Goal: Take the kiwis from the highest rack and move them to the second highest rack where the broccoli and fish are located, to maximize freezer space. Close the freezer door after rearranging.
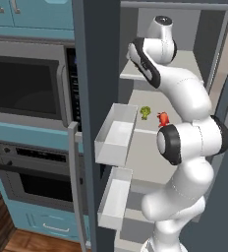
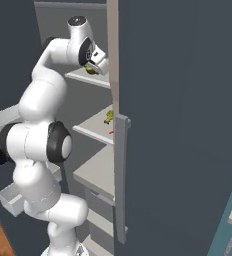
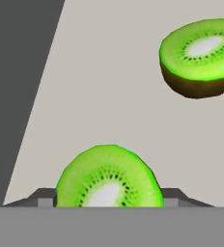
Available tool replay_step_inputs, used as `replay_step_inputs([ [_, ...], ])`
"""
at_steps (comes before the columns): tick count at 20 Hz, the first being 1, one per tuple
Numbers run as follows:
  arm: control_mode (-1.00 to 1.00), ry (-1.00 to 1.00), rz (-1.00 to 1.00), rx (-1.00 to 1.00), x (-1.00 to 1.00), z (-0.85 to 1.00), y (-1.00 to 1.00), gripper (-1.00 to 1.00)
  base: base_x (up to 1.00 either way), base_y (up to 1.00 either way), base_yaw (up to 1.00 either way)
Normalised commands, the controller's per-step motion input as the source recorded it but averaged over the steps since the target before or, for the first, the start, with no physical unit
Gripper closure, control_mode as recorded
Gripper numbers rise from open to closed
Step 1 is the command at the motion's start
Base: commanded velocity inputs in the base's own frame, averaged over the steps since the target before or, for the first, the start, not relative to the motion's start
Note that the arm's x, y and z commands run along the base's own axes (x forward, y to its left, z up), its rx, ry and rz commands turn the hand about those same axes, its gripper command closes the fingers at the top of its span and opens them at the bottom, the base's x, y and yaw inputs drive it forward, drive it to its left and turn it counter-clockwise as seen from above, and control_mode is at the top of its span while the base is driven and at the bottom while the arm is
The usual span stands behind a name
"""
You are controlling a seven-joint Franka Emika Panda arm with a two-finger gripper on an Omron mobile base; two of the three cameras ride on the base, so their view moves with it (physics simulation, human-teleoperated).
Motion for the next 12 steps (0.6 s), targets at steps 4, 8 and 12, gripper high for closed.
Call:
replay_step_inputs([
  [4, -1.0, -0.19, 0.0, 0.0, -0.57, -0.28, 0.0, 1.0, 0.0, 0.0, 0.0],
  [8, -1.0, -0.32, 0.0, 0.0, -0.98, -0.49, 0.0, 1.0, 0.0, 0.0, 0.0],
  [12, -1.0, -0.25, 0.0, 0.0, -1.0, -0.53, 0.0, 1.0, 0.0, 0.0, 0.0],
])
